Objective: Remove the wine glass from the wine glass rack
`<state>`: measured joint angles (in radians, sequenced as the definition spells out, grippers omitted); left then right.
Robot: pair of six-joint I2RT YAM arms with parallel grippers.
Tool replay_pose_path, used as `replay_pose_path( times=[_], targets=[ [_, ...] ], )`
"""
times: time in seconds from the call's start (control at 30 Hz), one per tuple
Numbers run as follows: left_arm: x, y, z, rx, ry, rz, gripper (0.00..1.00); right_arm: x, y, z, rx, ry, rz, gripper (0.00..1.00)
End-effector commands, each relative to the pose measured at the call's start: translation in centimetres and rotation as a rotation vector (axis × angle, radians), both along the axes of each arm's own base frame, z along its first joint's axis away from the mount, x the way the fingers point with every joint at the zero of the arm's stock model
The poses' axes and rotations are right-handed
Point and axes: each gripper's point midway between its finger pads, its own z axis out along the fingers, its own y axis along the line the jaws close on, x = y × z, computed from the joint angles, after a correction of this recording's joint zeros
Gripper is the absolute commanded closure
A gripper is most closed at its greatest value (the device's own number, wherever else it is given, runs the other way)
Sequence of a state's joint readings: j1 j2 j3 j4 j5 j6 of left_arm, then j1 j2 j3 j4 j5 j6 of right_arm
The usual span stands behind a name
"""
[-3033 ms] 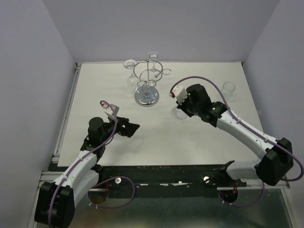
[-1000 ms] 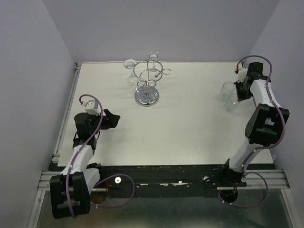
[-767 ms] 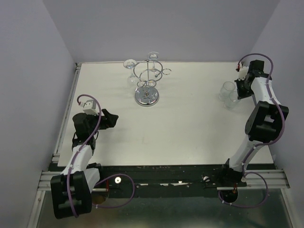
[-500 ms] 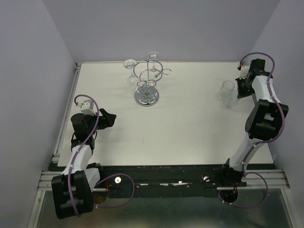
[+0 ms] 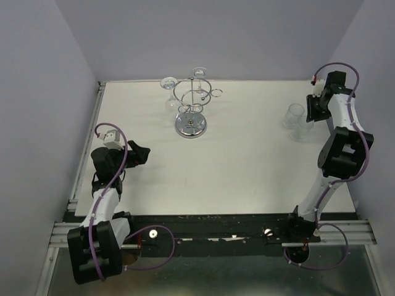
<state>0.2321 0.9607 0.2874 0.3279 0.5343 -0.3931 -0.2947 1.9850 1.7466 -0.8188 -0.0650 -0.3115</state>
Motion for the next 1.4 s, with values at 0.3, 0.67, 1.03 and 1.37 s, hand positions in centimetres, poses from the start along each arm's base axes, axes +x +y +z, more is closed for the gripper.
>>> replay_pose_path(
  times=[0.3,0.67,1.03,1.37],
  targets=[
    [0.5,0.0,1.6,0.003,-0.081,-0.013,0.07,-1.9,5.0,10.5,0.247,-0.175,-0.086,0.13],
    [1.9,-1.0,5.9,0.157,-0.197,-0.198,0.09,-3.5,11.0,17.4,0.372,-0.346,0.169,0.09],
    [5.5,-1.3,14.8,0.370,-0.414,-0.442,0.10,-1.3,23.0,21.7,0.350,-0.478,0.698,0.13],
    [11.6,-2.2,17.6,0.362,-0.435,-0.568,0.10,4.9,25.3,21.9,0.382,-0.842,0.525,0.08]
  ],
)
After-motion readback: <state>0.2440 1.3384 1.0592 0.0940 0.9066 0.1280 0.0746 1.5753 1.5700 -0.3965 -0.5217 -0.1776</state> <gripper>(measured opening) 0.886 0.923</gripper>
